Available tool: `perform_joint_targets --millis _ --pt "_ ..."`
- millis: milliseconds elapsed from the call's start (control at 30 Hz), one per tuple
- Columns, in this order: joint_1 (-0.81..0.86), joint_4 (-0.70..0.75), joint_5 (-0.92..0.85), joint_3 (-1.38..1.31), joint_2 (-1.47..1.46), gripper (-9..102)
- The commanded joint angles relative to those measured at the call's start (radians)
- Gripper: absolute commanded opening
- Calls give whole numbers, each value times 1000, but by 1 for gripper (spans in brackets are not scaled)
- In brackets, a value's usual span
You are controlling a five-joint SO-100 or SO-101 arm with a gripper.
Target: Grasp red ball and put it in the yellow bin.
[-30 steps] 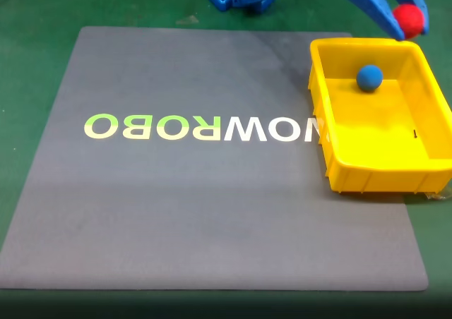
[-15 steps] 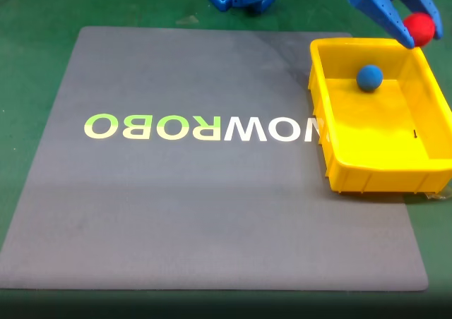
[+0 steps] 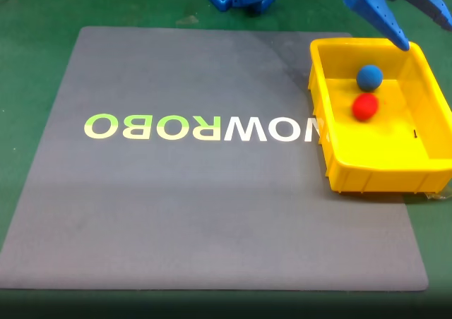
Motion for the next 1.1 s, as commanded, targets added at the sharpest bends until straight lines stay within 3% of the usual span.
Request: perform_joint_targets --millis 0,233,467,600,833,1067 --pt "25 12 8 -86 83 33" --pt "94 106 -15 34 345 25" --pt "313 466 -5 91 684 0" --pt "414 595 -5 259 871 0" --pt "522 603 -52 765 1246 0" --pt "525 641 -32 1062 1437 0"
